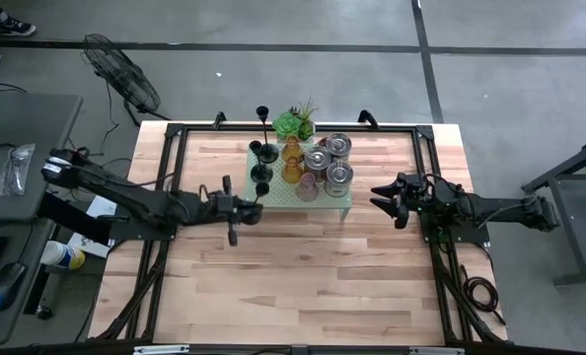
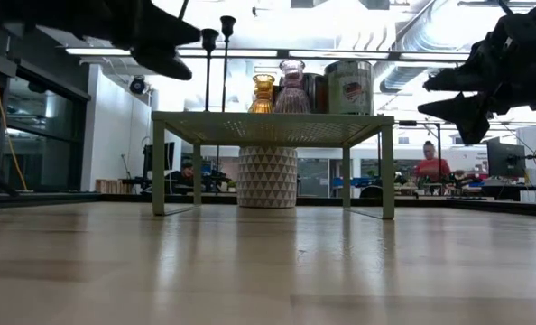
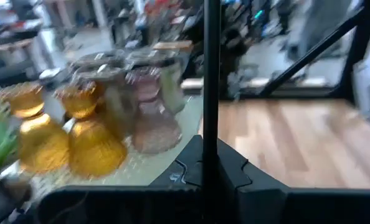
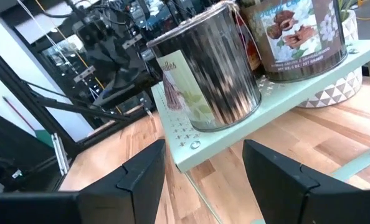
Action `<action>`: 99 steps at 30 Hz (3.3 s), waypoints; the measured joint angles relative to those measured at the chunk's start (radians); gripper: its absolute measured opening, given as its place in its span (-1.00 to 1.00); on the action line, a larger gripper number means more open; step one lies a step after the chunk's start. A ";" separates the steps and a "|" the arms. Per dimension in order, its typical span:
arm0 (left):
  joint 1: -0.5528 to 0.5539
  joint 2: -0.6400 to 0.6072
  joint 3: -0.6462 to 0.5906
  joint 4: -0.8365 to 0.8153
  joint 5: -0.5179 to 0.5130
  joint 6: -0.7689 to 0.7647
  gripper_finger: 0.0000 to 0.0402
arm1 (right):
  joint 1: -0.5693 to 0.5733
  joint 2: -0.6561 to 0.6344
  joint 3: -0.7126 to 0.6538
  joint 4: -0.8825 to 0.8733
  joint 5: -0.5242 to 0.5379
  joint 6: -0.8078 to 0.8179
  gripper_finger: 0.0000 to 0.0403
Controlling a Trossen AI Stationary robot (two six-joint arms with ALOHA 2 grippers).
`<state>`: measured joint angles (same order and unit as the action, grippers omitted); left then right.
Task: Pick & Place candle stick holders
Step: Put the black candle holder on the shelf
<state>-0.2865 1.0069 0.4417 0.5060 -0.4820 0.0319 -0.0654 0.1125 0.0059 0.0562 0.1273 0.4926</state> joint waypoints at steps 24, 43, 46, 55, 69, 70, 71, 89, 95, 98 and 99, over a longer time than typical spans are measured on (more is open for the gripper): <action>0.352 -0.001 -0.246 0.532 0.498 0.015 -1.00 | 0.000 0.020 0.000 -0.001 0.000 0.000 0.02; 0.380 0.259 -0.247 0.794 0.482 -0.018 -1.00 | 0.000 0.020 0.000 -0.001 0.000 0.000 0.02; 0.380 0.295 -0.237 0.820 0.474 -0.018 -1.00 | 0.000 0.020 0.000 -0.001 0.000 0.000 0.02; 0.380 0.368 -0.212 0.854 0.472 -0.019 -0.99 | 0.000 0.020 0.000 -0.001 0.000 0.000 0.02; 0.400 0.447 -0.212 0.907 0.427 -0.044 -0.98 | 0.000 0.020 0.000 -0.001 0.000 0.000 0.02; 0.400 0.447 -0.212 0.907 0.423 -0.041 -0.98 | 0.000 0.020 0.000 -0.001 0.000 0.000 0.02; 0.400 0.447 -0.212 0.908 0.421 -0.040 -0.98 | 0.000 0.020 0.000 -0.001 0.000 0.000 0.02; 0.400 0.446 -0.212 0.882 0.400 -0.028 -0.97 | 0.000 0.020 0.000 -0.001 0.000 0.000 0.02; 0.400 0.446 -0.212 0.881 0.372 -0.028 -0.97 | 0.000 0.020 0.000 -0.001 0.000 0.000 0.02; 0.400 0.446 -0.212 0.881 0.373 -0.028 -0.97 | 0.000 0.020 0.000 -0.001 0.000 0.000 0.02; 0.400 0.449 -0.212 0.882 0.373 -0.028 -0.97 | 0.000 0.020 0.000 -0.001 0.000 0.000 0.02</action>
<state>0.1131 1.4559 0.2298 1.3878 -0.1089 0.0036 -0.0654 0.1322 0.0056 0.0555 0.1272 0.4923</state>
